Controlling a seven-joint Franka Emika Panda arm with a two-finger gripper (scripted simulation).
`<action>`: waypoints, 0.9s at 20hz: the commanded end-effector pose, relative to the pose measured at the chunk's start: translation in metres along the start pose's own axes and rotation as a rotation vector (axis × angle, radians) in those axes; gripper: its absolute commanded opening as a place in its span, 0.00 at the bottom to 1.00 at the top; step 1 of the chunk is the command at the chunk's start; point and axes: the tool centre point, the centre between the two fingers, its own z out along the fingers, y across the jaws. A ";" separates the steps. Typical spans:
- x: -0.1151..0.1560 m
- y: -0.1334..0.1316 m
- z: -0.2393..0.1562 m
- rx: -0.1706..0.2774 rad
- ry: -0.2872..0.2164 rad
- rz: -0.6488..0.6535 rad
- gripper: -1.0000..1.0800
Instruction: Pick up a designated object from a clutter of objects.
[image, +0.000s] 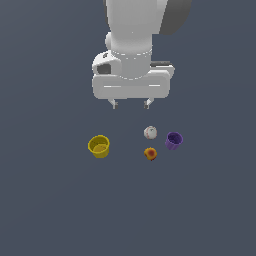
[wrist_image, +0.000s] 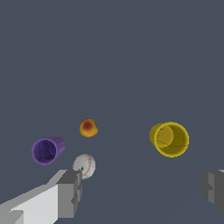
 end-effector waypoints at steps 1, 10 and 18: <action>0.000 0.000 0.000 0.000 0.000 0.000 0.62; 0.000 0.013 -0.001 0.001 -0.008 0.023 0.62; 0.003 -0.001 0.010 -0.010 -0.051 -0.007 0.62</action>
